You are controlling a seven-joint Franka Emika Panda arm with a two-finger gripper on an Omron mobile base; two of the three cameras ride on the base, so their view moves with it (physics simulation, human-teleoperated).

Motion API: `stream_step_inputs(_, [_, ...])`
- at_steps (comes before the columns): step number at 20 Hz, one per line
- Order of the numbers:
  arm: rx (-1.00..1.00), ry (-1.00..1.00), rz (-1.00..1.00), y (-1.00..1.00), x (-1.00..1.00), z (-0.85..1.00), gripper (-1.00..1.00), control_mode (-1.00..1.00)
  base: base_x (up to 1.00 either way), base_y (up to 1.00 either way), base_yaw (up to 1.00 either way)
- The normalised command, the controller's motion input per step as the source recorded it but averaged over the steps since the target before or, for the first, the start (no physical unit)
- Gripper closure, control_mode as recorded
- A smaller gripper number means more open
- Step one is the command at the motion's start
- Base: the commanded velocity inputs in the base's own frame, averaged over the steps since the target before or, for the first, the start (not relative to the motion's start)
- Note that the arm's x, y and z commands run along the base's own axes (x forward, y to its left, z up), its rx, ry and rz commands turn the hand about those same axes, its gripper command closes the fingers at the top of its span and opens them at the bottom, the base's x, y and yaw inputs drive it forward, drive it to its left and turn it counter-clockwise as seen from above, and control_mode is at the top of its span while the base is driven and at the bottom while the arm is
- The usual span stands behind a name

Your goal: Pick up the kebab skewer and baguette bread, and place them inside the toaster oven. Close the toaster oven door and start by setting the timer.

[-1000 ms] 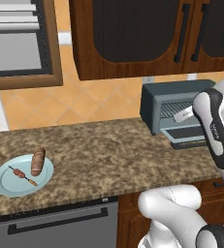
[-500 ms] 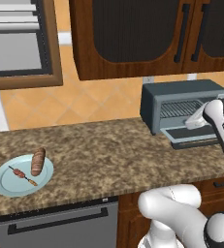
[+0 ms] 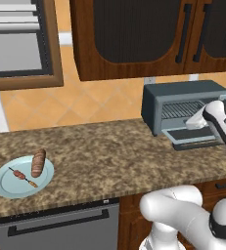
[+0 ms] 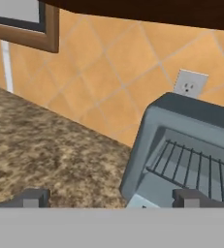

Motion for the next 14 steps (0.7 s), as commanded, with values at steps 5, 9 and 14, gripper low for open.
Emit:
stream_step_inputs(5, [0.07, -0.12, 0.00, -0.20, 0.25, -0.26, -1.00, -1.00, 0.00, 0.00, 0.00])
stream_step_inputs(9, [0.15, 0.00, 0.00, -0.33, 0.37, -0.12, -1.00, -1.00, 0.00, 0.00, 0.00])
stream_step_inputs(14, [0.17, 0.00, -0.01, -0.29, 0.49, -0.06, -1.00, -1.00, 0.00, 0.00, 0.00])
